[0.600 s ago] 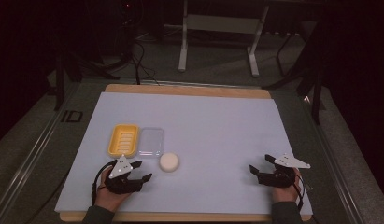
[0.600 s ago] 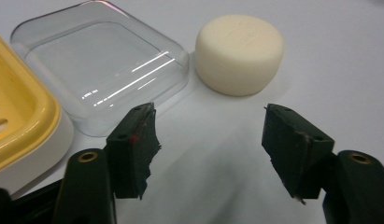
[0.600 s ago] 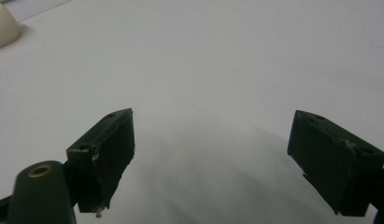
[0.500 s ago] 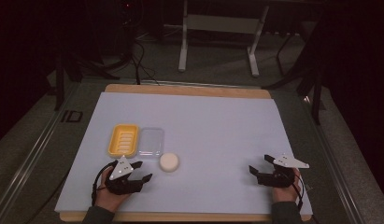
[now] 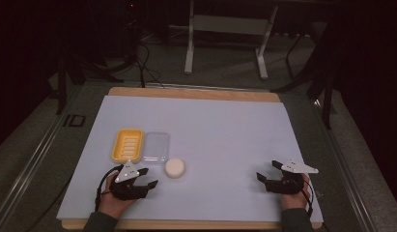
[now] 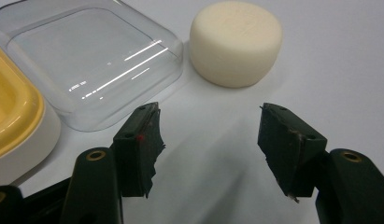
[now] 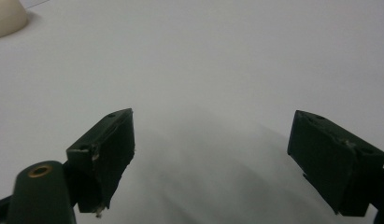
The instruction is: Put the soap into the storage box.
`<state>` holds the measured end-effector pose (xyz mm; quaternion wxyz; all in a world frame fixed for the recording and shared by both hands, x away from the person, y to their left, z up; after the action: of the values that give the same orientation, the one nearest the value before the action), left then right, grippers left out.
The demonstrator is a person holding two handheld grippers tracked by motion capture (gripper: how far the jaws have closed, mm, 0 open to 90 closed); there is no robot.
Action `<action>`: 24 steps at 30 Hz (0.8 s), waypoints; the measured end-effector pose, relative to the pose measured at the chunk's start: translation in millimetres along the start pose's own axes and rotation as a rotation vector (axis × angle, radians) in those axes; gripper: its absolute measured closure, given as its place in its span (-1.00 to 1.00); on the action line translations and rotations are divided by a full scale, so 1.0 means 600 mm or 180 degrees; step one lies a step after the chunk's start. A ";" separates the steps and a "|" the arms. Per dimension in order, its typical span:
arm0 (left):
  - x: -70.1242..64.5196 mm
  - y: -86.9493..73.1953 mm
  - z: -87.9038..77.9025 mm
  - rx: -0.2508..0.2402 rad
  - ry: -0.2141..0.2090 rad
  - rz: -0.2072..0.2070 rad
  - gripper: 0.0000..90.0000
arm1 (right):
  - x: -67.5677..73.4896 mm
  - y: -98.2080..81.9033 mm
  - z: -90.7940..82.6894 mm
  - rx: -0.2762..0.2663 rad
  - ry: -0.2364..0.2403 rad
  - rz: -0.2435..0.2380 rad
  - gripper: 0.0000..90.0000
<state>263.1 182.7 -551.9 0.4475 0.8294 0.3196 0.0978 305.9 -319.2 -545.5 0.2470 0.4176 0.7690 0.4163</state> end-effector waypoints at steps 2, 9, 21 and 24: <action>0.001 0.000 0.001 0.0016 -0.0019 -0.0016 -0.15 | 0.000 0.000 0.000 -0.0002 -0.0010 0.0005 -0.67; -0.006 0.003 0.005 0.0114 -0.0140 0.0095 -0.19 | 0.000 0.000 0.000 -0.0004 -0.0039 0.0013 -0.67; -0.012 0.046 -0.005 0.0371 -0.0250 0.0393 -0.09 | 0.001 0.000 0.001 0.0015 -0.0072 -0.0012 -0.67; -0.013 0.056 -0.003 0.0411 -0.0348 0.0473 -0.07 | 0.001 0.000 0.001 0.0016 -0.0074 -0.0018 -0.67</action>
<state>271.2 166.1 -522.8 0.4014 0.8820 0.2380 0.0646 305.9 -318.2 -545.8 0.2560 0.4209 0.7683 0.4088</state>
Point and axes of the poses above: each handheld gripper's, and its own axes: z roughly forward along the jaws, y roughly out of its top, x roughly to its left, the point moved 2 cm from there along z, roughly forward along the jaws, and after that the axes turned 7 degrees about -y, right-handed, at the moved point
